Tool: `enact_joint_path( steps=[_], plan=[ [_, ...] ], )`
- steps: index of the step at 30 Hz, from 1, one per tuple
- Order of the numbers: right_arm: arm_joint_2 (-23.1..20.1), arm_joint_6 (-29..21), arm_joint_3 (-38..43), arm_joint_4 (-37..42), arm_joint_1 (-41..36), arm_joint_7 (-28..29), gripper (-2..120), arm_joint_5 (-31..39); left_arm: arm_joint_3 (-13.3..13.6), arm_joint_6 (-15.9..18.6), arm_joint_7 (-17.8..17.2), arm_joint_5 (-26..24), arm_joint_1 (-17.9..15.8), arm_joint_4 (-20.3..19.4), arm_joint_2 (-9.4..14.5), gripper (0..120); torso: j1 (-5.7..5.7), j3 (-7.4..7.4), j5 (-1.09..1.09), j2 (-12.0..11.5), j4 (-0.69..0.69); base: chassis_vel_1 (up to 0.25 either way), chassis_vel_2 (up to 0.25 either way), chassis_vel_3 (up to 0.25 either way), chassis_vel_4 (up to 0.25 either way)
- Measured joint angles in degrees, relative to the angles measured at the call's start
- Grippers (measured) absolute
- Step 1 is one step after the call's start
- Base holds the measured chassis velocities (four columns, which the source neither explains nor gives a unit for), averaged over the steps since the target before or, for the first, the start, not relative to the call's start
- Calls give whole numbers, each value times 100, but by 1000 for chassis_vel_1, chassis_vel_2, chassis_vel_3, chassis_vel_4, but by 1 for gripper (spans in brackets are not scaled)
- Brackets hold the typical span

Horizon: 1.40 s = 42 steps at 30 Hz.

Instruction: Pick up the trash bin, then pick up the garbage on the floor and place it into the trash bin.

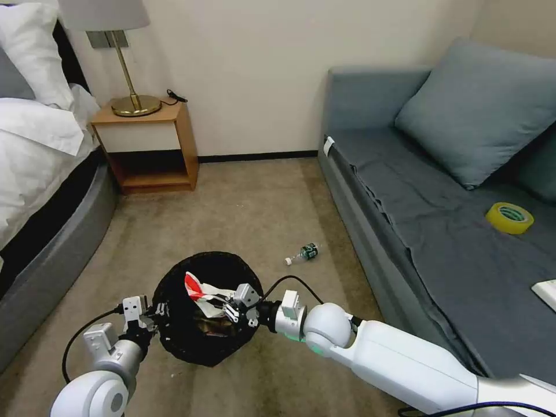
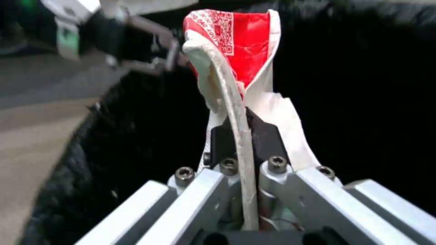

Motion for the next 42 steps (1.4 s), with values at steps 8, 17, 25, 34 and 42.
enact_joint_path(
  steps=[8, 17, 25, 34, 42],
  plan=[
    [-41, -78, -9, -14, -34, 13, 19, -367, 45, 38, -8, -37, -2, -25, -4, 3, 0, 0, 0, 0, 0, 0, 0, 0, 0],
    [-243, 145, 279, 151, -47, -84, 50, -935, -1, 50, -8, -76, 2, -42, 29, 3, 0, 0, 0, 0, 0, 0, 0, 0, 0],
    [-284, 272, 304, 188, -132, -121, 79, -1312, 11, 74, -19, -107, -5, -65, 18, 3, 0, 0, 0, 0, 0, 0, 0, 0, 0],
    [-221, 423, 413, 259, -173, -195, 100, -1839, -21, 91, -34, -169, 10, -70, 13, 3, 0, 0, 0, 0, 0, 0, 0, 0, 0],
    [-314, 777, 981, 474, -510, 422, 100, -2022, -50, 90, -39, -197, -14, -40, 17, 3, 0, 0, 0, 0, 0, 0, 0, 0, 0]
  ],
)
